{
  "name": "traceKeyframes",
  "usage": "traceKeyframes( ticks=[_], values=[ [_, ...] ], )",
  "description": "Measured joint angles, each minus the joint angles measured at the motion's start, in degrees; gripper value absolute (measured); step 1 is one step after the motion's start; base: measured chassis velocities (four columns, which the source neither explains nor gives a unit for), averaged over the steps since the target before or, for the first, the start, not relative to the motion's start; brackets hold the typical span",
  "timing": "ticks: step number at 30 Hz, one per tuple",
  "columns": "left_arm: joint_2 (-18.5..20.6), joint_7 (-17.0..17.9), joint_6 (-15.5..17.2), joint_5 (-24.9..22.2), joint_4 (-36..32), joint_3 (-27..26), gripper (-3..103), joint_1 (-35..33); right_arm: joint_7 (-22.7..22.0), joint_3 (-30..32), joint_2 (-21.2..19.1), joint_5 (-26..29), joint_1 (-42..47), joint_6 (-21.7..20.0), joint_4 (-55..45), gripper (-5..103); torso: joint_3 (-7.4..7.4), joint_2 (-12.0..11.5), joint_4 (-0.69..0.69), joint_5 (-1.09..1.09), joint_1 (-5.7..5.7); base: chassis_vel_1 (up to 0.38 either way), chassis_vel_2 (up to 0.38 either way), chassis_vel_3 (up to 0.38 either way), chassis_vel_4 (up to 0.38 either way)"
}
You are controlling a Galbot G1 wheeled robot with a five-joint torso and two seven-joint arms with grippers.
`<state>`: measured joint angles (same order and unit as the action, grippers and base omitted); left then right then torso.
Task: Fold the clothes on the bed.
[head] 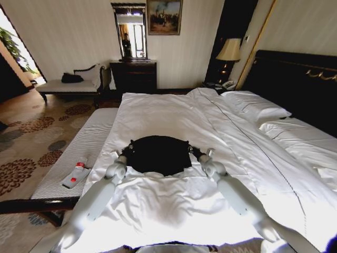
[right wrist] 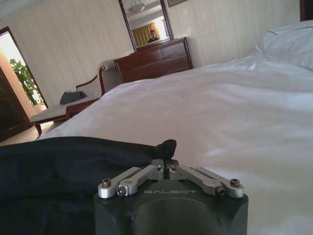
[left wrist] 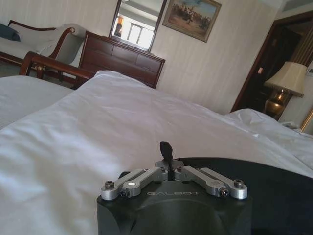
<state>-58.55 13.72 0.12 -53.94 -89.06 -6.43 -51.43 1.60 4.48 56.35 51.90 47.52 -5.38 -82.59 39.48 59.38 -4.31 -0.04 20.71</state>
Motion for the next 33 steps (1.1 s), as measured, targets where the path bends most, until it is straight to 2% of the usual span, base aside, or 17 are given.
traceKeyframes(
  ticks=[4, 15, 22, 28, 30, 31, 32, 33],
  values=[
    [1.09, 0.09, -0.35, 0.57, -2.75, -0.59, 0, -3.47, -0.15, 1.29, -0.06, -0.68, 3.67, 0.57, -1.52, 0, 0.00, 0.00, -0.03, 0.01, 0.00, 0.000, 0.000, 0.000, 0.000],
    [4.26, 0.21, -1.10, 1.57, -6.57, -1.41, 0, -7.06, -0.23, 4.37, -1.38, -3.68, 10.61, 1.17, -7.74, 0, 0.01, -0.01, -0.02, 0.00, 0.01, 0.000, 0.000, 0.000, 0.000],
    [5.06, 0.21, -1.57, 3.01, -7.27, -1.47, 0, -8.83, -0.16, 4.58, -1.23, -5.53, 12.64, 1.43, -9.06, 0, 0.01, -0.01, -0.02, 0.01, 0.01, 0.000, 0.000, 0.000, 0.000],
    [6.08, 1.53, -0.85, 4.28, -9.59, -1.14, 0, -10.51, -0.29, 4.49, -1.23, -5.81, 12.53, 1.30, -9.23, -1, 0.01, -0.01, -0.02, 0.00, 0.01, 0.000, 0.000, 0.000, 0.000],
    [6.71, 1.78, -0.23, 5.10, -10.67, -1.25, -1, -11.55, -0.27, 4.72, -1.58, -5.65, 13.26, 1.18, -10.55, 10, 0.01, -0.01, -0.01, 0.01, 0.01, 0.000, 0.000, 0.000, 0.000],
    [7.01, 1.84, 0.03, 5.53, -11.11, -1.51, 4, -12.20, -0.24, 5.02, -1.79, -5.62, 13.99, 1.15, -11.47, 16, 0.01, -0.01, -0.01, 0.00, 0.01, 0.000, 0.000, 0.000, 0.000],
    [7.01, 1.84, 0.03, 5.53, -11.11, -1.51, 4, -12.20, -0.24, 5.02, -1.79, -5.62, 13.99, 1.15, -11.47, 16, 0.01, -0.01, -0.01, 0.00, 0.01, 0.000, 0.000, 0.000, 0.000],
    [7.36, 1.84, 0.15, 6.11, -11.55, -1.82, 4, -12.87, -0.22, 5.37, -2.01, -5.66, 14.94, 1.13, -12.39, 21, 0.01, -0.01, -0.02, 0.00, 0.01, 0.000, 0.000, 0.000, 0.000]
  ],
)
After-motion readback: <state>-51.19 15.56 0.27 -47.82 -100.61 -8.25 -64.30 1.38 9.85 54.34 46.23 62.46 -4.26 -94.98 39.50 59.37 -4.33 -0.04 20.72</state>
